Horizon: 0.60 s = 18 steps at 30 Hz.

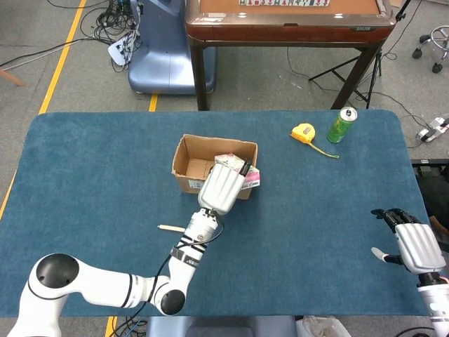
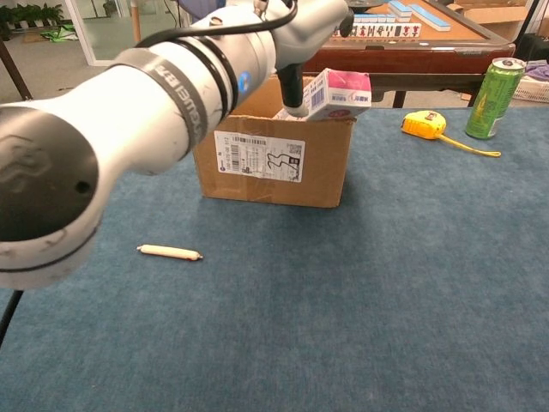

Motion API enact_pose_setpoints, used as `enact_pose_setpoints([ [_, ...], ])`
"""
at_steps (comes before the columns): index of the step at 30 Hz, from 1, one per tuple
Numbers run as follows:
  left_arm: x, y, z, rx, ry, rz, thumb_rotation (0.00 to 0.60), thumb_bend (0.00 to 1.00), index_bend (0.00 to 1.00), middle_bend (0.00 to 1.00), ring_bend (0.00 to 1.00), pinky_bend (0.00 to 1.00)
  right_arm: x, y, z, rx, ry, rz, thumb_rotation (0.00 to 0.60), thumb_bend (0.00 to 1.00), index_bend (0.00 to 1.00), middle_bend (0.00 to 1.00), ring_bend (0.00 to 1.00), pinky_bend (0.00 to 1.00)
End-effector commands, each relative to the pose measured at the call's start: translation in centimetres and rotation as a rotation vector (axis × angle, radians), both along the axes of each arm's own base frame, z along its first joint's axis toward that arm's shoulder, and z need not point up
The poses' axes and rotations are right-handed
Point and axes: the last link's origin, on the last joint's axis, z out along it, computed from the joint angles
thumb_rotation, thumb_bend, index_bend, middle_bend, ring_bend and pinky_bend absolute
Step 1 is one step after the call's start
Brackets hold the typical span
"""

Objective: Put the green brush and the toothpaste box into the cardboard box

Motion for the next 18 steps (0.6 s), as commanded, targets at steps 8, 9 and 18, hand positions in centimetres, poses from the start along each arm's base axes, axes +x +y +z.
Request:
enact_pose_setpoints([
  [8,-5.7,-3.0,4.5,0.015,0.016,0.024,0.600,0.15,0.14,1.00,1.00,1.00,0.0,0.0,0.0,-0.011,0.004,-0.004,0.600,0.00,0.27,0.33,0.22,0.38],
  [9,-6.3,-3.2,4.9,0.013,0.015,0.028,0.600,0.15,0.15,1.00,1.00,1.00,0.0,0.0,0.0,-0.012,0.006,-0.005,0.600,0.00,0.27,0.33,0.22,0.38],
  [18,-12.8,-5.7,8.0,0.005,-0.023,0.102,0.600,0.15,0.15,0.85,0.83,1.00,0.1,-0.2,-0.2,-0.026,0.016,0.004,0.600,0.00,0.27,0.33,0.22,0.38],
])
